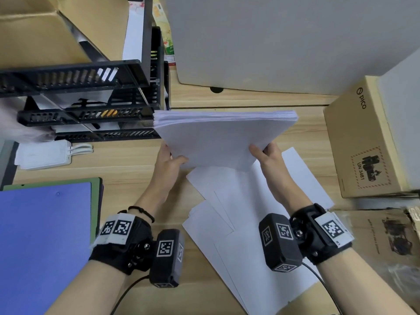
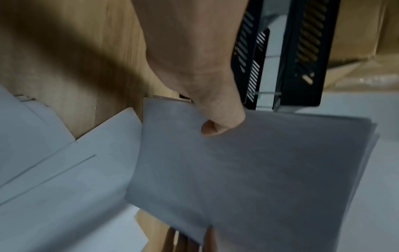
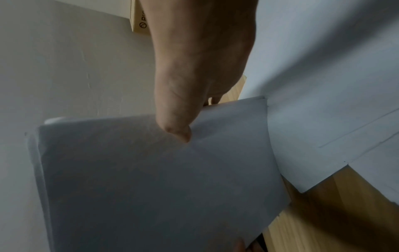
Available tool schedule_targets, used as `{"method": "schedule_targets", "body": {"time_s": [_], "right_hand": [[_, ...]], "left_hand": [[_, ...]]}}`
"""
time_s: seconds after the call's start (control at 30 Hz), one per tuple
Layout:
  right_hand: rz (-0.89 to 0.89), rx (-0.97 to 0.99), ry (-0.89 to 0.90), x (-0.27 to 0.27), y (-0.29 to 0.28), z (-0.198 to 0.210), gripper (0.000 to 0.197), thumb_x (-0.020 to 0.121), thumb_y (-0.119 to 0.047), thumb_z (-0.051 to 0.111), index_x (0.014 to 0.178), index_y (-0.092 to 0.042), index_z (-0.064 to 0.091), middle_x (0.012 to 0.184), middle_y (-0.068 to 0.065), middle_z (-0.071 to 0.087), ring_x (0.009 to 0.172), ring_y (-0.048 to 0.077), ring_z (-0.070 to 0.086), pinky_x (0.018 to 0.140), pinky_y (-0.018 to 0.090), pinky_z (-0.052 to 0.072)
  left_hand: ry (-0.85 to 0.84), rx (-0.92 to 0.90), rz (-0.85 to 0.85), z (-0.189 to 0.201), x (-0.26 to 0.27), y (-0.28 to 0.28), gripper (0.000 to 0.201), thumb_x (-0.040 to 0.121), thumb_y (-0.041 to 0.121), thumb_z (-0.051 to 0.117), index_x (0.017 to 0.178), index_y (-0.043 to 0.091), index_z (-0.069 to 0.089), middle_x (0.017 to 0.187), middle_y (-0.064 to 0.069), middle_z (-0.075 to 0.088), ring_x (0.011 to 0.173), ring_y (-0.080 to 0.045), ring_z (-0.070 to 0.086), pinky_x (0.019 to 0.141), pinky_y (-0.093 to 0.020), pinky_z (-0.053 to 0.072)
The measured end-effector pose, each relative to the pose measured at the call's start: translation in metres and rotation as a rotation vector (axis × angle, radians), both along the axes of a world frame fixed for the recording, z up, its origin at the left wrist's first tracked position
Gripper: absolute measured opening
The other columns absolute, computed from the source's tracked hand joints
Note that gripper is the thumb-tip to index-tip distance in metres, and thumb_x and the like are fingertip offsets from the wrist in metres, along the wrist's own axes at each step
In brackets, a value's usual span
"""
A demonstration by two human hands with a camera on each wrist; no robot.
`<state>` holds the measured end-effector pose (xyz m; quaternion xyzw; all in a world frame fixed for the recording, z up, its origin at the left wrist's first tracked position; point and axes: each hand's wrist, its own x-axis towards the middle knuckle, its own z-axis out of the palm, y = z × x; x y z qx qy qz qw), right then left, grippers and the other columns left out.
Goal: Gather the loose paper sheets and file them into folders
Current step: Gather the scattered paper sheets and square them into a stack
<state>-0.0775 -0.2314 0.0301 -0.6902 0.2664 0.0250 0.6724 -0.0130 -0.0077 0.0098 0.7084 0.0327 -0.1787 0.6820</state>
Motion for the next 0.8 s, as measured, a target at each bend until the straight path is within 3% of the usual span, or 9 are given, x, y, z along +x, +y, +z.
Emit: {"method": "schedule_targets", "body": {"time_s": [0.07,0.17,0.3,0.43,0.5,0.57,0.63,0.73,0.8], "right_hand": [[-0.002,-0.006,-0.001,-0.003,-0.003,0.001,0.033,0.099,-0.015,0.049,0.132,-0.019,0.049,0.120,-0.013,0.061,0.104,-0.010,0.057,0.081,0.010,0.045],[-0.033,-0.007,-0.016,-0.007,-0.007,0.002,0.032,0.098,-0.012,0.050,0.129,-0.015,0.050,0.112,-0.012,0.061,0.100,-0.008,0.058,0.085,0.014,0.044],[-0.008,0.012,-0.007,-0.004,-0.001,0.003,0.037,0.097,-0.015,0.053,0.133,-0.021,0.048,0.125,-0.011,0.061,0.110,-0.006,0.057,0.083,0.014,0.046],[-0.002,0.026,-0.018,-0.007,0.001,0.003,0.030,0.102,-0.019,0.043,0.130,-0.030,0.047,0.119,-0.025,0.058,0.097,-0.024,0.053,0.078,0.005,0.042],[-0.038,-0.008,-0.044,-0.005,0.004,0.002,0.023,0.103,-0.020,0.039,0.120,-0.030,0.050,0.110,-0.026,0.059,0.091,-0.023,0.055,0.075,0.002,0.042],[-0.100,-0.119,-0.082,-0.001,0.007,0.006,0.015,0.103,-0.022,0.041,0.096,-0.025,0.054,0.091,-0.018,0.059,0.080,-0.009,0.056,0.074,0.011,0.043],[-0.136,-0.250,-0.136,0.003,0.005,0.014,0.024,0.102,-0.020,0.044,0.078,-0.023,0.048,0.074,-0.018,0.053,0.065,-0.007,0.048,0.066,0.012,0.040],[-0.026,-0.434,-0.226,0.010,-0.005,0.032,0.033,0.101,-0.013,0.044,0.073,-0.030,0.045,0.058,-0.028,0.050,0.056,-0.008,0.044,0.057,0.010,0.034],[0.121,-0.536,-0.200,0.015,-0.013,0.040,0.028,0.100,-0.012,0.043,0.076,-0.025,0.051,0.066,-0.022,0.056,0.061,-0.001,0.047,0.058,0.016,0.035]], "left_hand": [[-0.005,-0.022,0.022,0.003,0.001,0.001,0.051,0.073,0.003,0.050,0.123,0.014,0.052,0.113,0.003,0.063,0.108,-0.010,0.058,0.092,-0.029,0.045],[-0.017,-0.060,0.033,0.008,0.000,0.001,0.047,0.077,0.000,0.050,0.122,0.014,0.050,0.108,0.007,0.060,0.100,0.000,0.057,0.085,-0.017,0.046],[-0.033,-0.068,0.024,0.010,-0.001,-0.006,0.054,0.074,0.008,0.053,0.128,0.014,0.048,0.116,0.004,0.060,0.107,-0.005,0.057,0.088,-0.020,0.045],[-0.056,-0.093,0.040,0.009,-0.002,-0.008,0.050,0.090,0.000,0.049,0.136,0.019,0.042,0.119,0.012,0.058,0.107,0.007,0.056,0.085,-0.008,0.044],[-0.058,-0.078,0.028,0.009,-0.001,-0.012,0.042,0.101,0.008,0.044,0.141,0.016,0.039,0.123,0.017,0.056,0.106,0.015,0.055,0.084,-0.004,0.042],[-0.091,-0.032,0.037,0.010,0.002,-0.015,0.034,0.104,0.016,0.041,0.138,0.015,0.042,0.123,0.015,0.058,0.106,0.013,0.056,0.084,-0.006,0.044],[-0.115,0.013,0.062,0.009,0.006,-0.015,0.027,0.103,0.017,0.045,0.131,0.018,0.048,0.121,0.012,0.061,0.107,0.008,0.058,0.085,-0.011,0.046],[-0.039,0.012,0.065,0.004,0.012,-0.009,0.019,0.099,0.013,0.054,0.115,0.023,0.049,0.114,0.005,0.065,0.105,-0.005,0.063,0.082,-0.019,0.050],[0.012,0.096,0.070,0.001,0.016,-0.002,0.036,0.092,0.016,0.064,0.121,0.020,0.044,0.120,-0.002,0.060,0.108,-0.016,0.061,0.089,-0.030,0.052]]}}
